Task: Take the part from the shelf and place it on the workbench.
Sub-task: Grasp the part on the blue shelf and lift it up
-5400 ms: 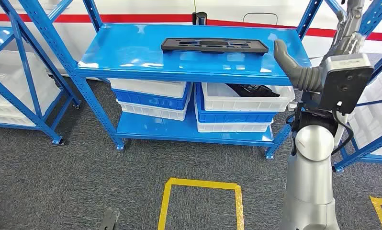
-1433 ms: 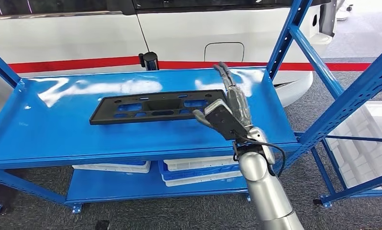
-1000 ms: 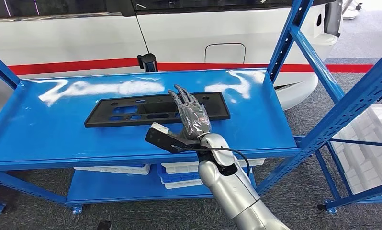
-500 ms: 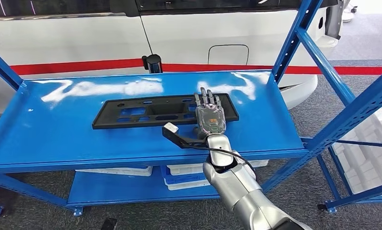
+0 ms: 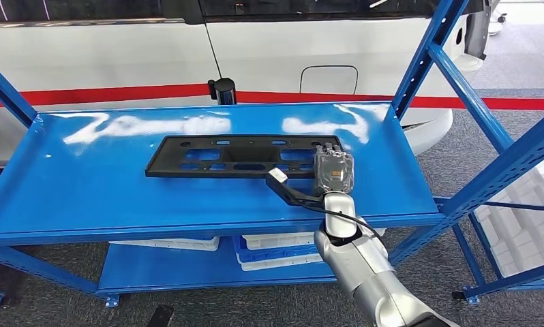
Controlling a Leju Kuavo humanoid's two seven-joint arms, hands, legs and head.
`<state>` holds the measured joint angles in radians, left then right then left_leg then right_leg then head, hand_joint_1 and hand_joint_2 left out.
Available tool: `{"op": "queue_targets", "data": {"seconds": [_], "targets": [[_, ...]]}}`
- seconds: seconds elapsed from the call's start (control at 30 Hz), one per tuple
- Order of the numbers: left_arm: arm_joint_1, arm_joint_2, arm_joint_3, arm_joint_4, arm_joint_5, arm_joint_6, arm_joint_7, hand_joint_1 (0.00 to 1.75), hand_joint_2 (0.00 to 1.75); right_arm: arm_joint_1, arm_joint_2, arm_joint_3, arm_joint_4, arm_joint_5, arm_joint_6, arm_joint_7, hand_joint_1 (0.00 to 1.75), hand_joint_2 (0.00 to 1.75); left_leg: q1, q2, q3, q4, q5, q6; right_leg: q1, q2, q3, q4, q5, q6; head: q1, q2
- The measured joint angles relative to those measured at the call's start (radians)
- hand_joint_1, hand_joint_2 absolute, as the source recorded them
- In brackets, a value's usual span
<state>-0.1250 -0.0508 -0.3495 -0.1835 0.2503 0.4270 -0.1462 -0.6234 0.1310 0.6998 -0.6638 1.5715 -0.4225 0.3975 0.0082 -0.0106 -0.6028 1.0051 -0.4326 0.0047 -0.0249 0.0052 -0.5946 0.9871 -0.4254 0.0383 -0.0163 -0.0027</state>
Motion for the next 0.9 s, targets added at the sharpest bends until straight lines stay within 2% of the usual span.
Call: {"op": "queue_targets", "data": {"seconds": [0.13,0.23,0.33,0.5,0.77,0.9], "targets": [[-0.005,-0.001,-0.009,0.000,-0.014,0.013,-0.010,0.00,0.00,0.028,-0.026,-0.022,-0.058,0.002,-0.001,0.000,1.75,1.75,0.001,0.000,0.001,0.000,0.000,0.000,0.000,0.000,0.000,0.000,-0.001,0.002,0.000,0.000],[-0.011,-0.004,-0.013,0.000,-0.011,0.031,-0.045,0.00,0.00,0.063,-0.041,-0.056,-0.127,0.004,-0.005,-0.032,1.75,1.75,0.002,0.000,0.001,0.000,0.000,0.000,0.001,0.000,0.001,0.000,-0.002,0.003,0.000,0.000],[-0.015,-0.009,-0.013,0.000,-0.004,0.040,-0.067,0.00,0.00,0.111,-0.047,-0.114,-0.215,0.001,-0.004,-0.092,1.75,1.75,0.002,0.000,0.001,0.000,0.000,0.000,0.003,0.000,0.001,0.000,-0.002,0.003,0.000,0.000],[-0.017,-0.016,-0.005,0.000,0.011,0.034,-0.081,0.00,0.00,0.208,-0.032,-0.242,-0.410,-0.060,0.006,-0.264,1.75,1.75,0.002,0.000,-0.001,-0.001,0.000,0.000,0.003,0.000,0.001,0.000,-0.002,0.003,0.000,0.000],[-0.017,-0.018,0.010,0.000,0.025,0.013,-0.075,0.00,0.00,0.256,-0.017,-0.314,-0.592,-0.125,0.010,-0.336,1.75,1.75,0.002,0.000,-0.001,-0.001,0.000,0.000,0.003,0.000,0.000,0.000,-0.002,0.003,0.000,0.000],[-0.016,-0.019,0.011,0.000,-0.006,0.004,-0.073,0.00,1.75,0.263,-0.015,-0.316,-0.693,-0.190,-0.001,-0.376,1.75,1.75,0.002,0.000,-0.001,-0.001,0.000,0.000,0.003,0.000,0.000,0.000,-0.002,0.003,0.000,0.000]]}}
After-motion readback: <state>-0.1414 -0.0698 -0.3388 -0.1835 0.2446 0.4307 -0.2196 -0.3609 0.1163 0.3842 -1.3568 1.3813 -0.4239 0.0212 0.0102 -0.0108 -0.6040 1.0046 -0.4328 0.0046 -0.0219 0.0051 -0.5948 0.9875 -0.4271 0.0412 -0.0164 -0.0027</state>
